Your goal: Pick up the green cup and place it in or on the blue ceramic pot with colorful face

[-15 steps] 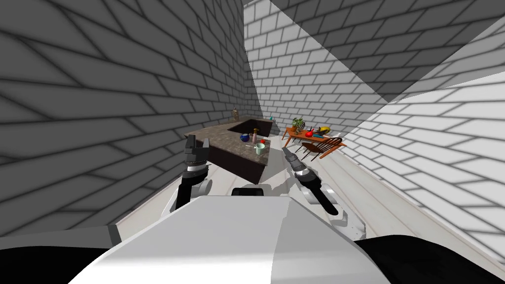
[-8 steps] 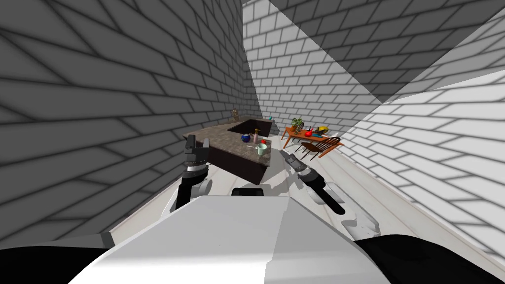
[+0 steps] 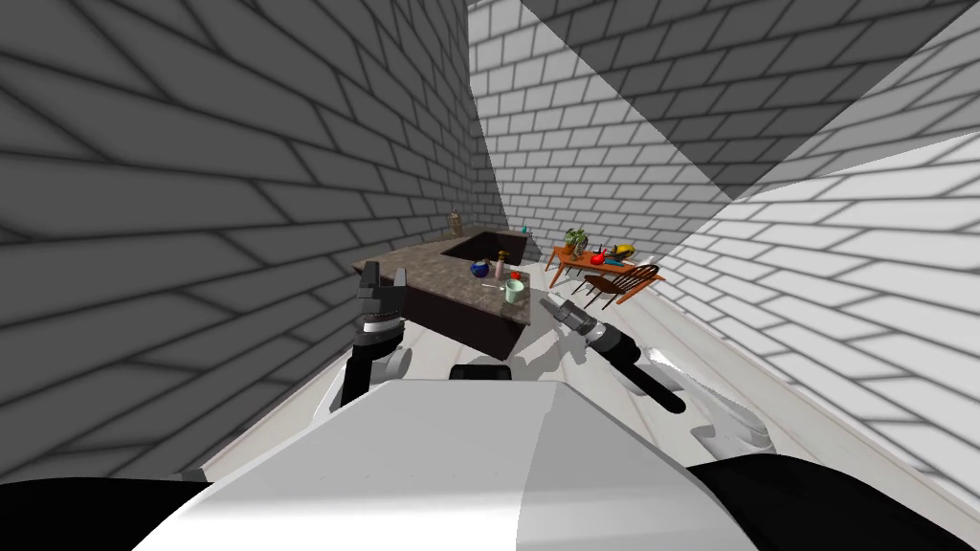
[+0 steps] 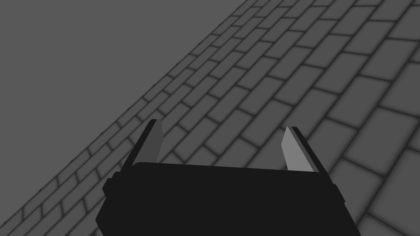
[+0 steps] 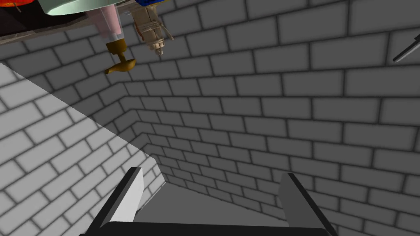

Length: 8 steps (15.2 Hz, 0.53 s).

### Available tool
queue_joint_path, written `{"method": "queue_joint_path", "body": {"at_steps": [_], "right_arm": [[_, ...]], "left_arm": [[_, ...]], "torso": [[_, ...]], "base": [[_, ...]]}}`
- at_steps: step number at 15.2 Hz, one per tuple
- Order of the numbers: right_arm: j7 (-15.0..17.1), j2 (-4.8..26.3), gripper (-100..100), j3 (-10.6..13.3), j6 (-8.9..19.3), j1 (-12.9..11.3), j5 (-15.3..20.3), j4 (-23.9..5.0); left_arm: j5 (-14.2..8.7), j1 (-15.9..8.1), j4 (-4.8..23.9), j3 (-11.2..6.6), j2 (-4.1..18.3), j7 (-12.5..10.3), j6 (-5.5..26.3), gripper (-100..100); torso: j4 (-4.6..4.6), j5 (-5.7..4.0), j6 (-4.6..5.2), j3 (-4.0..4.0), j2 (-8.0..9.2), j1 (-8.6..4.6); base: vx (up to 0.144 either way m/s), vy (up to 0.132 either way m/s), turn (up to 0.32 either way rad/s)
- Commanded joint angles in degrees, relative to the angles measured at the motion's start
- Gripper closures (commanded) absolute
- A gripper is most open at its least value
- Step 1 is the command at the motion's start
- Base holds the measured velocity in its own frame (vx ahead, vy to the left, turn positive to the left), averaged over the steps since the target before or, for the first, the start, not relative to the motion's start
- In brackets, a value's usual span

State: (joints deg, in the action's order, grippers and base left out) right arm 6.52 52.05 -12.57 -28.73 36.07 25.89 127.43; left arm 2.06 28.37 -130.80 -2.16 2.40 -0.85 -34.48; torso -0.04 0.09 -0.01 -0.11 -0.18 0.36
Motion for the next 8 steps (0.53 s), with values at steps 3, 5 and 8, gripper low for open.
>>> {"method": "queue_joint_path", "body": {"at_steps": [3,5,8], "right_arm": [[0.2,4.6,-100,-0.9,0.2,0.7,2.5,-0.9],[0.2,7.6,-100,-1.5,0.3,1.3,4.7,-1.8],[0.3,11.2,-100,-2.0,0.3,1.9,6.8,-2.9]], "left_arm": [[0.0,0.0,0.0,0.00,0.0,0.0,0.0,0],[0.0,0.0,0.0,0.00,0.0,0.0,0.0,0],[0.0,0.0,0.0,0.00,0.0,0.0,0.0,0]], "torso": [[-0.01,-0.01,0.00,-0.02,-0.04,0.00],[-0.01,-0.02,0.00,-0.02,-0.04,-0.02],[-0.01,-0.01,0.00,-0.01,-0.03,-0.01]], "base": [[0.036,0.080,-0.029],[0.036,0.093,-0.023],[0.034,0.082,-0.021]]}}
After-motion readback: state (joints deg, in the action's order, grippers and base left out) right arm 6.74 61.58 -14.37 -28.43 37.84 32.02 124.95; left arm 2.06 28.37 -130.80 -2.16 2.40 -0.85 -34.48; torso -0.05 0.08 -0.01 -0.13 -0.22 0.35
